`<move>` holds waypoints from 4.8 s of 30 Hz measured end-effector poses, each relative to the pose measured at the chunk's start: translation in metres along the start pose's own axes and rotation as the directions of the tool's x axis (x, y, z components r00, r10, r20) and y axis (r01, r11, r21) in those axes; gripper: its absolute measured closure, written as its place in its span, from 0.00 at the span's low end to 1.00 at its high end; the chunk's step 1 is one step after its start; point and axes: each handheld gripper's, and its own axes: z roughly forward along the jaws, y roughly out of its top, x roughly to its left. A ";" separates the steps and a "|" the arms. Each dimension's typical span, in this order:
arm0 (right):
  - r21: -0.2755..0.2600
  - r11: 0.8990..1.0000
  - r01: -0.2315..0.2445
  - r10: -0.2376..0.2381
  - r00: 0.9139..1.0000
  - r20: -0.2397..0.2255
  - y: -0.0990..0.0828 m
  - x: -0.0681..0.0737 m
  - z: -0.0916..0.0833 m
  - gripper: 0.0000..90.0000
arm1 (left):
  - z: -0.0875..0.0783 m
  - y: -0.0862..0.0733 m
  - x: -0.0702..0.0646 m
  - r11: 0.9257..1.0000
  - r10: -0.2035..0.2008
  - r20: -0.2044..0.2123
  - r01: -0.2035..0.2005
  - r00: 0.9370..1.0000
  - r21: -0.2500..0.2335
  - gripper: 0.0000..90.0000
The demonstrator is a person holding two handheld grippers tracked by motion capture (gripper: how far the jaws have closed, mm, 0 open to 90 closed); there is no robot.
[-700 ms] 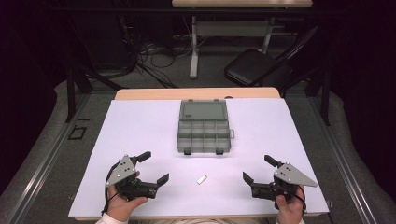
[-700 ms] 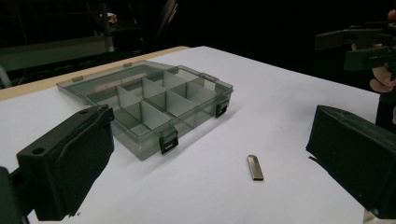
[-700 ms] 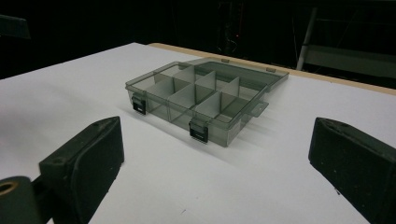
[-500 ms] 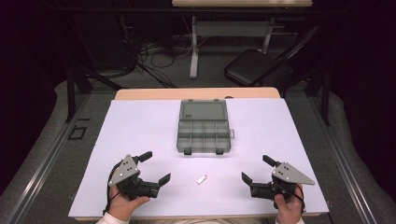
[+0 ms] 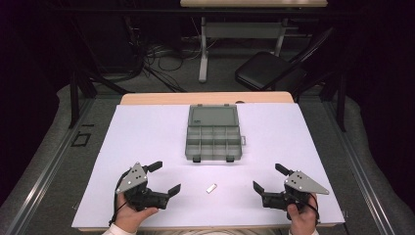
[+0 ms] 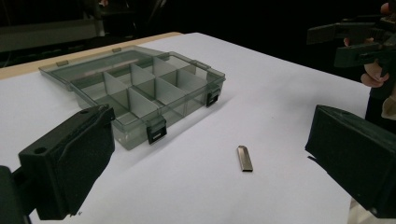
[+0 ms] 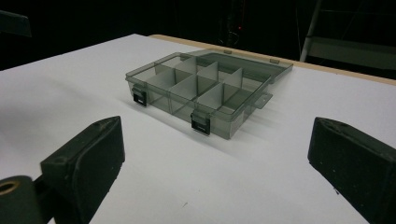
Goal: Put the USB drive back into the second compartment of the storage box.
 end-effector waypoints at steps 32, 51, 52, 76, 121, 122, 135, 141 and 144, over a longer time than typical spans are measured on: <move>0.032 0.999 -0.021 0.021 1.000 -0.002 -0.002 -0.003 0.008 0.05 | 0.035 0.030 -0.016 0.992 -0.056 0.015 0.054 0.998 0.113 0.04; 0.039 0.999 -0.021 0.022 1.000 -0.010 -0.003 -0.004 0.010 0.05 | 0.058 0.043 -0.022 0.984 -0.057 0.015 0.054 0.998 0.170 0.05; 0.042 0.999 -0.026 0.026 1.000 -0.011 -0.003 -0.004 0.010 0.06 | 0.059 0.044 -0.022 0.983 -0.056 0.014 0.053 0.998 0.174 0.05; 0.046 0.999 -0.026 0.027 1.000 -0.014 -0.003 -0.005 0.009 0.07 | 0.071 0.038 -0.029 0.978 -0.038 0.029 0.031 0.999 0.206 0.12; 0.058 0.998 -0.014 0.016 0.999 -0.031 -0.003 -0.005 0.010 0.10 | 0.080 0.014 -0.037 0.961 -0.038 0.028 0.029 0.999 0.276 0.32; 0.058 0.998 -0.014 0.016 0.999 -0.031 -0.003 -0.005 0.010 0.10 | 0.080 0.014 -0.038 0.961 -0.036 0.025 0.028 0.999 0.274 0.32; 0.059 0.998 -0.012 0.014 0.999 -0.034 -0.003 -0.005 0.010 0.12 | 0.086 0.005 -0.042 0.958 -0.006 0.021 0.000 1.000 0.288 0.37; 0.062 0.998 -0.011 0.014 0.999 -0.037 -0.003 -0.005 0.010 0.14 | 0.087 0.004 -0.042 0.956 -0.008 0.026 0.000 1.000 0.292 0.40; 0.062 0.998 -0.012 0.014 0.999 -0.037 -0.003 -0.005 0.010 0.14 | 0.087 0.003 -0.042 0.956 -0.015 0.024 0.007 1.000 0.293 0.42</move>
